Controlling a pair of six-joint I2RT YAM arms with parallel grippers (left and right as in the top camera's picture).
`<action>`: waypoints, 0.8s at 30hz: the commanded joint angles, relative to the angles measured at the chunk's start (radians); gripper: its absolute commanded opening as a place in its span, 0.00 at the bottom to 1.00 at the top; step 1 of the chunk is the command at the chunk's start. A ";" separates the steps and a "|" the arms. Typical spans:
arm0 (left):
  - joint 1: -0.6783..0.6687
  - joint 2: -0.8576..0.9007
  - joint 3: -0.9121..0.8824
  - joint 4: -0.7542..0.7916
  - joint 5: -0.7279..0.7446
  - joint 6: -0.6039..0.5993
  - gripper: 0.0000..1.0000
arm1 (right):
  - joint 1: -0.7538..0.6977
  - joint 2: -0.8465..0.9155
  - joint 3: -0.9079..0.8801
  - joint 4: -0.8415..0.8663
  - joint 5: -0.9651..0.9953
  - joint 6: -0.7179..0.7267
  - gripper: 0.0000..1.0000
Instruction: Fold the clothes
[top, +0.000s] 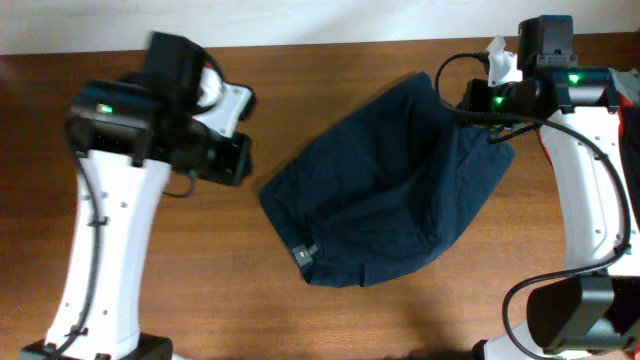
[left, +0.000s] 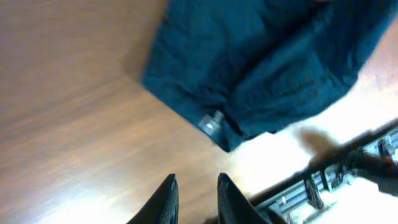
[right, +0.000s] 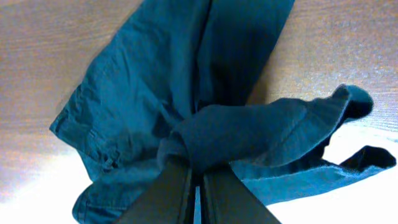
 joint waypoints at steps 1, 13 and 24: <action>-0.070 0.021 -0.236 0.105 0.051 -0.035 0.22 | -0.001 -0.015 -0.002 -0.003 0.016 0.005 0.05; -0.134 0.023 -0.762 0.569 0.374 -0.153 0.51 | -0.001 -0.015 -0.002 -0.017 0.016 0.005 0.06; -0.167 0.024 -0.814 0.653 0.372 -0.231 0.55 | -0.001 -0.015 -0.002 -0.018 0.016 0.005 0.06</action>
